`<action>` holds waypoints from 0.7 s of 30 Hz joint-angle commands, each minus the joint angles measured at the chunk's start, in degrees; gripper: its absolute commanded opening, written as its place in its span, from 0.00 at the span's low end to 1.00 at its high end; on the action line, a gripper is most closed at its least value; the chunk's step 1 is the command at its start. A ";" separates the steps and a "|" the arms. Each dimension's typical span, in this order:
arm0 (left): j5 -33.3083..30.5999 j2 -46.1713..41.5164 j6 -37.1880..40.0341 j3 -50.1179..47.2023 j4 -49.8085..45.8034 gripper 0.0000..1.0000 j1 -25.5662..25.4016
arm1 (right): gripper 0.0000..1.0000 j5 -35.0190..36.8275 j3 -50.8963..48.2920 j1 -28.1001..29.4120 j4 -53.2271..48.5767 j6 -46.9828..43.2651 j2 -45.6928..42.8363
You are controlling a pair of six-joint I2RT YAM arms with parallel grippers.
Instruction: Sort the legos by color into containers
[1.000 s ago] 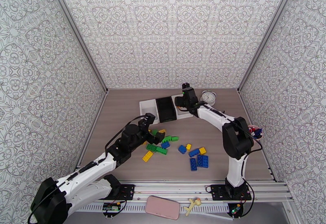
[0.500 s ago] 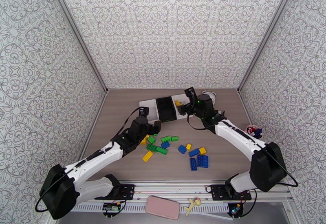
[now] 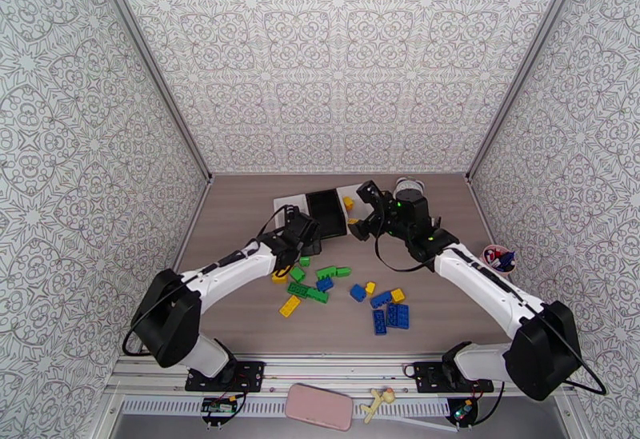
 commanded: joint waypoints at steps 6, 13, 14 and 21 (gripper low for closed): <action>5.63 5.29 -1.83 3.01 -3.01 0.85 0.97 | 0.96 -1.27 -0.72 -0.32 -1.59 -1.49 0.37; 7.15 8.87 -2.88 3.71 -1.92 0.66 1.42 | 0.97 -1.74 -0.47 -0.30 -1.74 -0.87 1.26; 7.16 9.37 -2.88 3.76 -1.56 0.64 1.49 | 0.97 -1.73 -0.34 -0.30 -1.60 -0.79 1.41; 6.97 12.60 -2.83 4.65 -0.88 0.56 2.03 | 0.97 -2.17 0.89 -0.30 -2.60 -1.40 2.25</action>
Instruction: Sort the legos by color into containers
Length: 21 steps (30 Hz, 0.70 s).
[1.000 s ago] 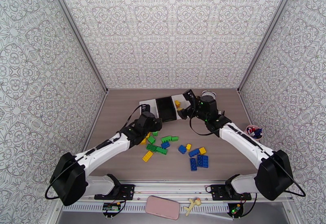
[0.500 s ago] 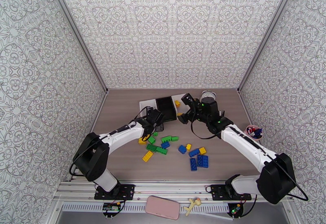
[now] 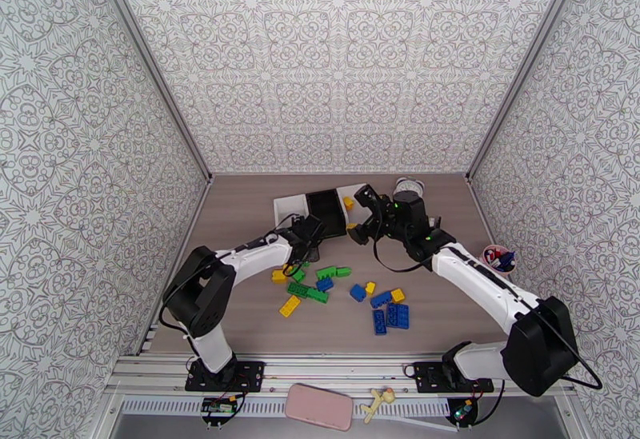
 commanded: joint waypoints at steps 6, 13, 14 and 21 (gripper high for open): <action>1.30 3.01 -0.72 1.60 1.50 0.48 0.41 | 0.97 -1.23 0.84 -0.31 -1.35 -0.46 0.52; 1.06 2.80 -0.71 1.26 1.87 0.35 0.48 | 0.97 -1.12 0.33 -0.31 -1.23 -0.11 -0.35; 1.06 2.50 -0.72 1.18 2.03 0.33 0.48 | 0.97 -1.12 0.25 -0.31 -1.28 -0.03 -0.57; -0.34 -1.66 -0.94 -0.72 2.20 0.31 0.47 | 0.97 -1.16 0.16 -0.30 -1.45 0.85 -1.62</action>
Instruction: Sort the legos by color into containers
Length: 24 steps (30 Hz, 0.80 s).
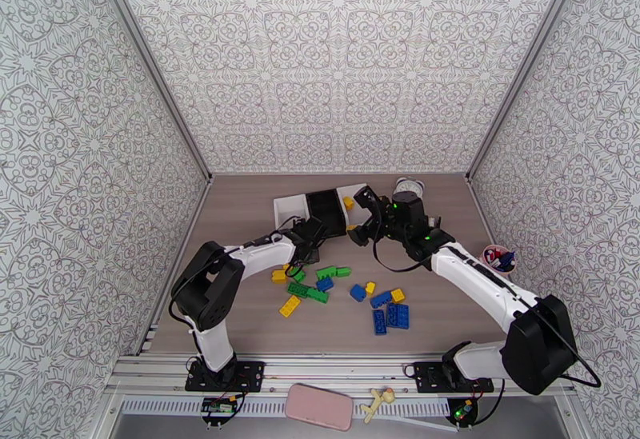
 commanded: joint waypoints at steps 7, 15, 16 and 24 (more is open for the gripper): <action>-4.85 -10.29 -0.21 -1.01 0.59 0.27 0.41 | 0.97 -3.34 0.14 -0.25 -0.48 2.28 -2.31; -6.69 -12.53 3.83 1.56 2.59 0.27 3.33 | 0.99 -6.33 0.03 0.77 0.85 2.10 -2.33; -6.54 -12.00 4.46 2.24 3.08 0.27 4.06 | 0.99 -6.22 0.07 1.10 1.42 2.26 -2.23; -5.61 -4.24 9.30 9.04 7.50 0.27 9.31 | 0.99 -5.56 0.83 2.77 3.40 2.65 0.38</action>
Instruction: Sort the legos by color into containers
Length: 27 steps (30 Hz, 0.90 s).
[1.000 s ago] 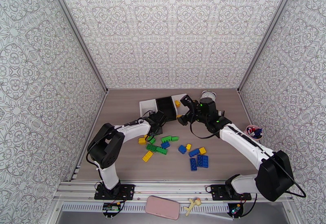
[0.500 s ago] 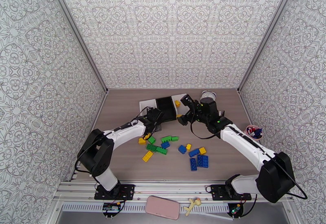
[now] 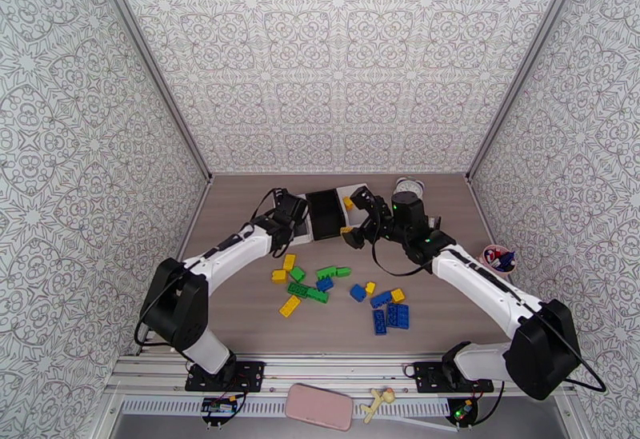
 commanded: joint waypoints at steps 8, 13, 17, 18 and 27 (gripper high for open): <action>0.22 12.82 4.98 11.37 3.80 0.28 4.91 | 0.99 2.15 1.04 0.81 1.50 0.62 1.33; 1.27 15.31 4.78 13.82 3.22 0.41 6.19 | 1.00 4.30 0.60 0.81 0.64 0.47 0.41; 1.07 13.18 5.07 13.06 3.54 0.59 5.89 | 0.99 3.78 1.33 0.82 -1.50 0.65 0.10; 0.73 11.97 5.15 12.30 3.89 0.63 5.63 | 1.00 4.11 1.52 0.83 -2.28 0.44 -0.03; -1.46 -1.35 4.83 2.94 5.75 0.82 2.84 | 1.00 11.83 3.53 0.83 -12.00 -4.30 -0.44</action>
